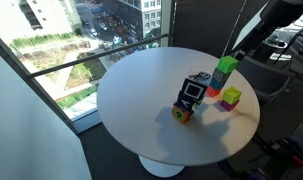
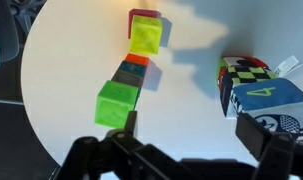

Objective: Put the green block on the yellow block

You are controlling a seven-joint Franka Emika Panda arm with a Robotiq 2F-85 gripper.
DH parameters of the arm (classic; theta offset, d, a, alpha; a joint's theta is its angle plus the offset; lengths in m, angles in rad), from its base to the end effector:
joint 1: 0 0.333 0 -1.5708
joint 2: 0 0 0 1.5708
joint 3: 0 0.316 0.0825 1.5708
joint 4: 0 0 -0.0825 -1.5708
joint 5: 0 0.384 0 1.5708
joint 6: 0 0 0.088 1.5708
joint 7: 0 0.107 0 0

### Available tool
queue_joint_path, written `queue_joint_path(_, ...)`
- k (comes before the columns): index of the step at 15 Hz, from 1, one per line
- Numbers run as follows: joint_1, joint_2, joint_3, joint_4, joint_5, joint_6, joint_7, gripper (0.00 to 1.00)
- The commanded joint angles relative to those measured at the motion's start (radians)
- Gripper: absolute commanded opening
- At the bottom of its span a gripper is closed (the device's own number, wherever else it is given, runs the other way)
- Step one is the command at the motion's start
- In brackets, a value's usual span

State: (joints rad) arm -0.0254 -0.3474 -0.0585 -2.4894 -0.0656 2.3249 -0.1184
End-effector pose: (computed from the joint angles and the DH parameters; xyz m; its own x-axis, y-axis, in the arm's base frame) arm 0.4420 -0.0387 0.4305 0.9812 0.0804 0.1755 0.0715 -0.9958 0.0564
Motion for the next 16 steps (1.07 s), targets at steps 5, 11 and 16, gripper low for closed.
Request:
queue_joint_path(5,-0.002,-0.001,0.002,0.004,0.001,-0.002,-0.001,1.00)
queue_joint_path(11,-0.006,0.024,0.012,0.042,-0.006,-0.006,0.028,1.00)
queue_joint_path(16,-0.022,0.082,0.016,0.116,-0.026,-0.067,0.069,1.00)
